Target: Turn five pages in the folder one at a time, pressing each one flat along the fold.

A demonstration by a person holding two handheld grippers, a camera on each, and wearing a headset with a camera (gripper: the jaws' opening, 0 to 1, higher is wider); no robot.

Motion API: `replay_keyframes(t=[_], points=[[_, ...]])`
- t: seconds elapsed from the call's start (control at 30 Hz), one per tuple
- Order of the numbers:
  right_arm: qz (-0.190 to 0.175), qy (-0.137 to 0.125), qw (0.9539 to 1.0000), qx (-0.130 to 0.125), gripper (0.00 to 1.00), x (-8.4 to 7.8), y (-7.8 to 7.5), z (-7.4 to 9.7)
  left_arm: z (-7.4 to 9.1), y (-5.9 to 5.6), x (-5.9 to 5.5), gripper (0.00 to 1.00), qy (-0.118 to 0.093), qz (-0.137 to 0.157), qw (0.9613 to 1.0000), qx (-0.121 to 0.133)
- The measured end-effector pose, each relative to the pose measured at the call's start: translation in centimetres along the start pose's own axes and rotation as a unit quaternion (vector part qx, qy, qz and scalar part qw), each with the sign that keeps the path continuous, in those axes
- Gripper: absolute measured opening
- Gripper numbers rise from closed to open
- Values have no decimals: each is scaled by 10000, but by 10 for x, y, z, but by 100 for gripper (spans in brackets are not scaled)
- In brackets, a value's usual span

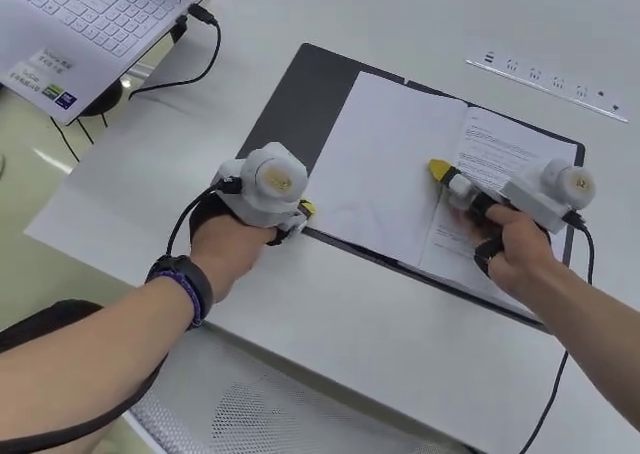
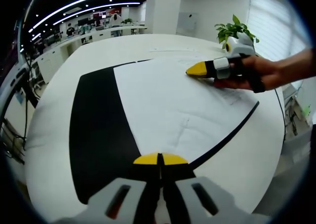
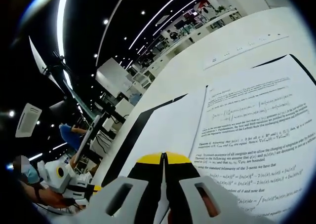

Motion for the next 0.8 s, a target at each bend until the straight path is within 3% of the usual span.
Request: replay_keyframes(t=[0.17, 0.5, 0.8], points=[[-173, -188, 9996, -113, 0, 10, -24, -15, 0, 0, 0, 0, -2, 8, 10000, -3], [-228, -341, 9988, -259, 0, 22, -21, -22, -3, 4, -1, 0, -4, -7, 10000, -53], [-444, -589, 9961, -487, 0, 38, -33, -32, -5, 5, -2, 0, -4, -38, 10000, -50]])
Point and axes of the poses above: the centre of the closed fingertips' face, and the gripper's own axes: z roughly backward along the fingers, y roughly to its left, x roughly out of its top, the point moved 4 cm from there along z, roughly backward along the fingers, and after that the axes turned 6 degrees about z, right-handed, at the moved point
